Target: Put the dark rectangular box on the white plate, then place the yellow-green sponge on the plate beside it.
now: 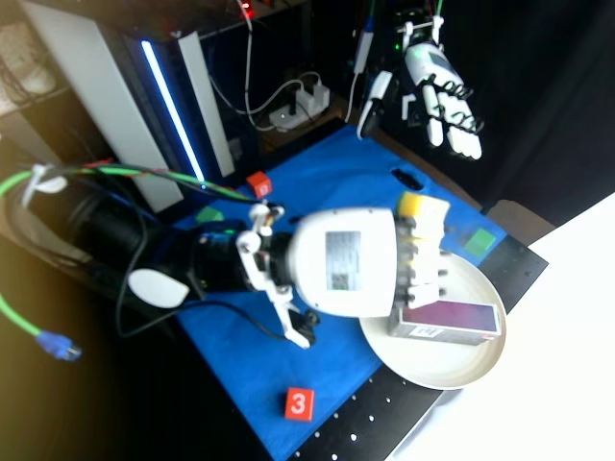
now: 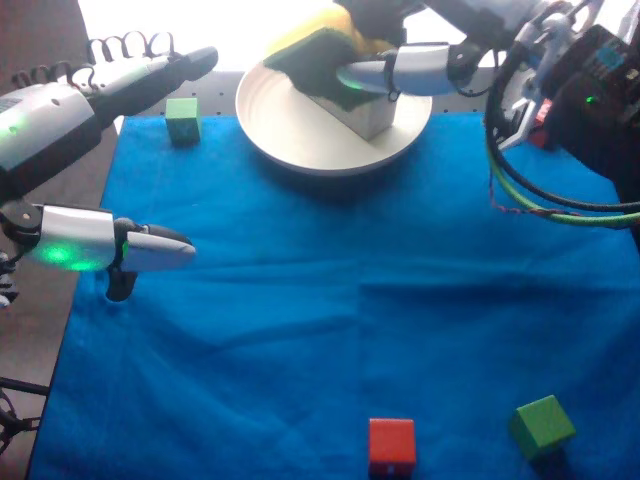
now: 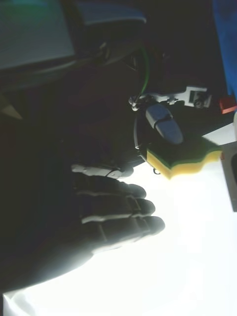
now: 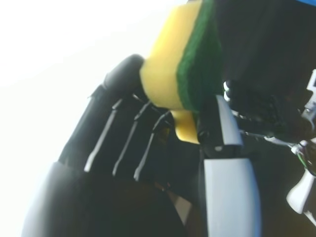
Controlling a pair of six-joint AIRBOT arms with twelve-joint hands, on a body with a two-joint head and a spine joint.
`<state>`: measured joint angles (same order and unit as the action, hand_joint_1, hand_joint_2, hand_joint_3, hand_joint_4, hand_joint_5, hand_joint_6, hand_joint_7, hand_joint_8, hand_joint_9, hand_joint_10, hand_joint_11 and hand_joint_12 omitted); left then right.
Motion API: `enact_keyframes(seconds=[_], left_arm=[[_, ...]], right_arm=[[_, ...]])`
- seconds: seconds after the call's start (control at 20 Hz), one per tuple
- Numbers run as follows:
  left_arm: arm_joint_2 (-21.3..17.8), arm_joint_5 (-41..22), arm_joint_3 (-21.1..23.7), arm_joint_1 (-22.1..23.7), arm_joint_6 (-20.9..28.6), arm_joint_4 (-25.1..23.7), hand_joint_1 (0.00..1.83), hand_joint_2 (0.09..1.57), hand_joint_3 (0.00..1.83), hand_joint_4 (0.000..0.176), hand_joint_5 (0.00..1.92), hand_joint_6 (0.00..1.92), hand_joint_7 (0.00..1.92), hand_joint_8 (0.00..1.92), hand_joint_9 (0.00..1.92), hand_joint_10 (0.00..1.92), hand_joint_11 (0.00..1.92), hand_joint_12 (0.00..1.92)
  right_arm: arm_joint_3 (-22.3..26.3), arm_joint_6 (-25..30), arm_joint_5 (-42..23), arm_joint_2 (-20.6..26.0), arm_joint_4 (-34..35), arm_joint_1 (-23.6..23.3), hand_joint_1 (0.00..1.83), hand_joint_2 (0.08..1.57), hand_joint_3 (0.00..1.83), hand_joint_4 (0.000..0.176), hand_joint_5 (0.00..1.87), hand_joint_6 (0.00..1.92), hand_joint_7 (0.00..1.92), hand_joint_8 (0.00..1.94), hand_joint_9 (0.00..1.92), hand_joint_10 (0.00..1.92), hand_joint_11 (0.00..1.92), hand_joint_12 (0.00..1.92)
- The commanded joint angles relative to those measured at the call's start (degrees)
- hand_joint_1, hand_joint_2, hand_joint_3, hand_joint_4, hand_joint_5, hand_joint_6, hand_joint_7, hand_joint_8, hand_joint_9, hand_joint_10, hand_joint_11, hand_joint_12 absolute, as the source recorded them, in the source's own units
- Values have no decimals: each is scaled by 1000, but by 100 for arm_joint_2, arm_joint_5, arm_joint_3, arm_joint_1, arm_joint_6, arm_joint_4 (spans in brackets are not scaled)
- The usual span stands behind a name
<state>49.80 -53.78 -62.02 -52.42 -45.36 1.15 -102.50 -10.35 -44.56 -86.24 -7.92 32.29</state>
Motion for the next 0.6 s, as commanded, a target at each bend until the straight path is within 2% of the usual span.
enact_keyframes(seconds=[0.0, 0.1, 0.15, 0.2, 0.25, 0.3, 0.35, 0.4, 0.5, 0.55], left_arm=[[12, -666, -18, 77, 50, 80, 862, 880, 9, 118, 17, 1, 0, 0, 0, 0, 11, 21], [16, -656, -26, 91, 64, 62, 871, 884, 9, 127, 21, 2, 0, 0, 0, 0, 9, 22], [17, -657, -27, 95, 68, 60, 863, 886, 7, 132, 17, 0, 0, 0, 0, 0, 1, 4], [19, -657, -30, 97, 72, 58, 870, 888, 7, 137, 20, 1, 0, 0, 0, 0, 0, 1], [21, -654, -32, 97, 77, 57, 861, 881, 3, 134, 18, 0, 0, 0, 0, 0, 5, 2], [22, -650, -32, 97, 84, 56, 848, 885, 5, 132, 18, 0, 0, 0, 0, 0, 18, 8], [24, -647, -34, 97, 90, 55, 856, 884, 4, 134, 17, 0, 0, 0, 0, 0, 17, 8], [26, -646, -35, 97, 95, 54, 862, 882, 3, 131, 14, 0, 0, 0, 0, 0, 8, 4], [26, -650, -37, 96, 102, 54, 867, 876, 0, 132, 11, 1, 0, 0, 0, 0, 9, 5], [26, -650, -38, 96, 103, 54, 859, 877, 0, 130, 18, 4, 0, 0, 0, 0, 16, 8]], right_arm=[[-69, 39, -452, -51, 199, -107, 1254, 1073, 0, 0, 960, 981, 1187, 729, 1170, 838, 1016, 1400], [-161, 39, -295, -106, 197, -106, 1260, 1087, 1, 0, 931, 941, 1150, 848, 1144, 849, 1005, 1375], [-186, 39, -252, -113, 196, -106, 1247, 1119, 5, 0, 862, 1007, 1068, 1002, 925, 769, 712, 1415], [-204, 39, -223, -116, 195, -106, 1189, 1029, 0, 0, 750, 471, 847, 641, 742, 683, 421, 1429], [-216, 39, -207, -116, 194, -105, 1147, 981, 0, 0, 652, 146, 715, 348, 631, 500, 292, 1303], [-227, 39, -198, -114, 191, -105, 1082, 961, 0, 20, 517, 30, 596, 145, 553, 294, 240, 1149], [-237, 39, -194, -111, 191, -105, 1020, 957, 0, 53, 435, 5, 545, 47, 522, 155, 160, 1137], [-242, 39, -193, -109, 191, -105, 989, 952, 0, 67, 379, 0, 487, 9, 482, 75, 118, 1169], [-240, 39, -193, -108, 191, -105, 938, 915, 0, 114, 206, 0, 248, 0, 258, 4, 4, 957], [-239, 39, -194, -108, 191, -105, 944, 904, 0, 120, 165, 0, 185, 0, 206, 1, 0, 877]])
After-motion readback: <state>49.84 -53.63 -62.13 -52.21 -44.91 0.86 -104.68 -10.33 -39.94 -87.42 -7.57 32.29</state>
